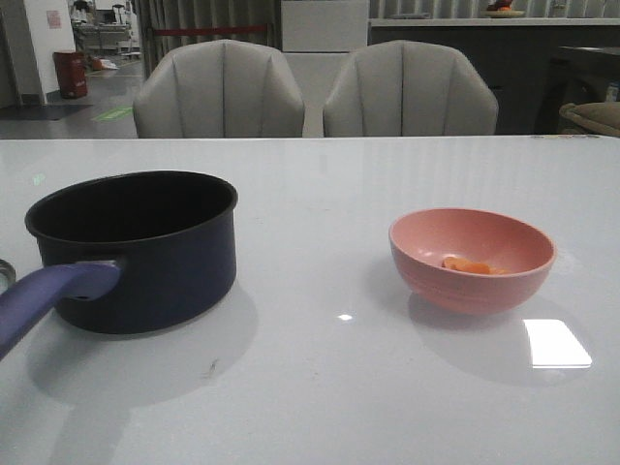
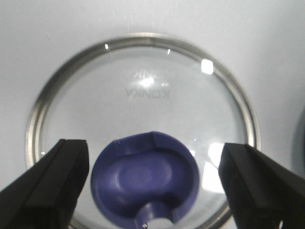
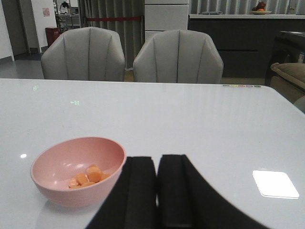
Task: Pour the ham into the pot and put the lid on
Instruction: 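Set the lid down beside the saucepan and withdraw the left gripper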
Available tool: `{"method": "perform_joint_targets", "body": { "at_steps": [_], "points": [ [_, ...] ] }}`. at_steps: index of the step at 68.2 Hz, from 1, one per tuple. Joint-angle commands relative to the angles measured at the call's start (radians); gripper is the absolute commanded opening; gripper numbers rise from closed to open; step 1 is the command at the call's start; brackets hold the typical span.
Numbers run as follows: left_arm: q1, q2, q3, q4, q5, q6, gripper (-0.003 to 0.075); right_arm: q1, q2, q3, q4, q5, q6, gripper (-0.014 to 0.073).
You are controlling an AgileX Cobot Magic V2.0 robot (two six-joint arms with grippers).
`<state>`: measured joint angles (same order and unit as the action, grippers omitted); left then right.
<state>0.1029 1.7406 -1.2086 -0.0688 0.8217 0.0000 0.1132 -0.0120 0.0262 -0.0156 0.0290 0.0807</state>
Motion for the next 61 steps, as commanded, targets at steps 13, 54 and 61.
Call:
{"method": "perform_joint_targets", "body": {
  "at_steps": [13,54,61],
  "points": [
    [-0.064,-0.355,0.067,-0.01,-0.126,-0.009,0.0585,-0.006,-0.019,-0.005,0.001,-0.079,-0.007,0.0159],
    [-0.178,-1.105,0.541,-0.017,-0.321,-0.009,0.0585,-0.006,-0.018,-0.005,0.001,-0.079,-0.007,0.0159],
    [-0.178,-1.25,0.609,-0.038,-0.348,-0.009,0.0585,-0.006,-0.018,-0.005,0.001,-0.079,-0.007,0.0159]
  ]
}}
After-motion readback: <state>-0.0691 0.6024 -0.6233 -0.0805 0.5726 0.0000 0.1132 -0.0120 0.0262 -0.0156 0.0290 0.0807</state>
